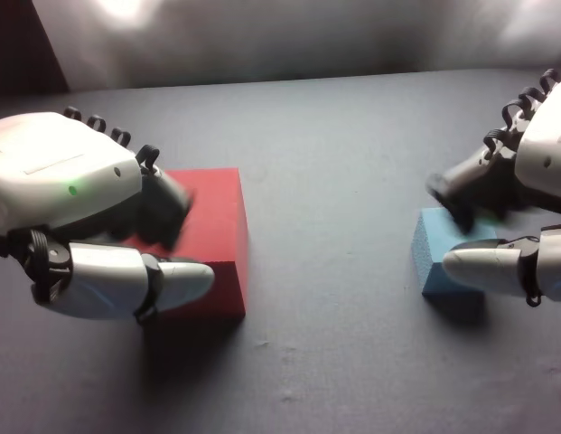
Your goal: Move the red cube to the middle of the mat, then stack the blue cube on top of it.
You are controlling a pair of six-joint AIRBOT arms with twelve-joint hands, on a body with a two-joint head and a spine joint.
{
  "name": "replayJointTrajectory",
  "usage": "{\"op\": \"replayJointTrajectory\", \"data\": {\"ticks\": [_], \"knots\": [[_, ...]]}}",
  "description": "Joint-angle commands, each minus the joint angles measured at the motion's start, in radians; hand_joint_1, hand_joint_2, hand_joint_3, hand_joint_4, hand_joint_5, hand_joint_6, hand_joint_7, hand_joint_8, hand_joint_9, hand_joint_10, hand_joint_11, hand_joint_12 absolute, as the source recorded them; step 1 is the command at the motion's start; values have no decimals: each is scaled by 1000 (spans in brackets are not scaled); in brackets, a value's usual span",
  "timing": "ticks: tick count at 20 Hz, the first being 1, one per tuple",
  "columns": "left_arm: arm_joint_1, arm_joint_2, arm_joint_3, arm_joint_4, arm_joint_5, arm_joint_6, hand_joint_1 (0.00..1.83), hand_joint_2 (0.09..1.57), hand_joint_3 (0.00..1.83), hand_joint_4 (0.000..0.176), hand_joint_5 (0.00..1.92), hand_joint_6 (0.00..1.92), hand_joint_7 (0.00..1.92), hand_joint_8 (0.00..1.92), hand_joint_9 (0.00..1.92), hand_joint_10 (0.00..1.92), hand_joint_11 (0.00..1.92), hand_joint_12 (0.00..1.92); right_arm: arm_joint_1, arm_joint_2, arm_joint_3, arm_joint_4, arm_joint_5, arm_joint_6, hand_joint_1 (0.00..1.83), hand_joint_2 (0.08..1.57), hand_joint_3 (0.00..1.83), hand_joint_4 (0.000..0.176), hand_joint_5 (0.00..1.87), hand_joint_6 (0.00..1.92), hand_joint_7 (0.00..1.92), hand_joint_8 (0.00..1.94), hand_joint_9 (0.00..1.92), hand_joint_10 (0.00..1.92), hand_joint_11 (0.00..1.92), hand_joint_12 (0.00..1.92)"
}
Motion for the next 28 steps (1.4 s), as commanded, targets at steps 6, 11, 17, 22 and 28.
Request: {"op": "replayJointTrajectory", "data": {"ticks": [6, 11, 17, 22, 28], "knots": [[-37, 5, 14, -16, -77, 4, 358, 1090, 0, 0, 199, 0, 150, 0, 128, 1, 0, 282, 17, 8, -1, 15, 111, 1, 21, 1316, 1, 0, 194, 6, 169, 2, 139, 3, 0, 366], [-75, 4, 23, -17, -28, 24, 1022, 797, 0, 0, 0, 0, 0, 0, 0, 0, 0, 139, 17, 8, -1, 15, 111, 1, 31, 1311, 0, 0, 216, 1, 190, 3, 162, 6, 0, 392], [-56, -8, 30, -22, -27, 43, 1359, 921, 21, 0, 0, 0, 0, 0, 0, 0, 0, 49, 17, 8, -1, 15, 111, 1, 107, 1292, 0, 0, 259, 9, 245, 10, 212, 14, 0, 545], [61, -79, 32, -291, -219, 225, 1378, 920, 2, 0, 0, 0, 0, 0, 0, 0, 0, 191, 17, 8, -1, 15, 111, 1, 49, 1304, 4, 0, 252, 1, 229, 1, 190, 1, 0, 486], [65, -152, 47, -517, -263, 414, 1448, 918, 2, 0, 0, 0, 0, 0, 0, 0, 0, 26, 17, 8, -1, 15, 111, 1, 36, 1307, 3, 0, 214, 4, 189, 3, 156, 2, 0, 437]]}}
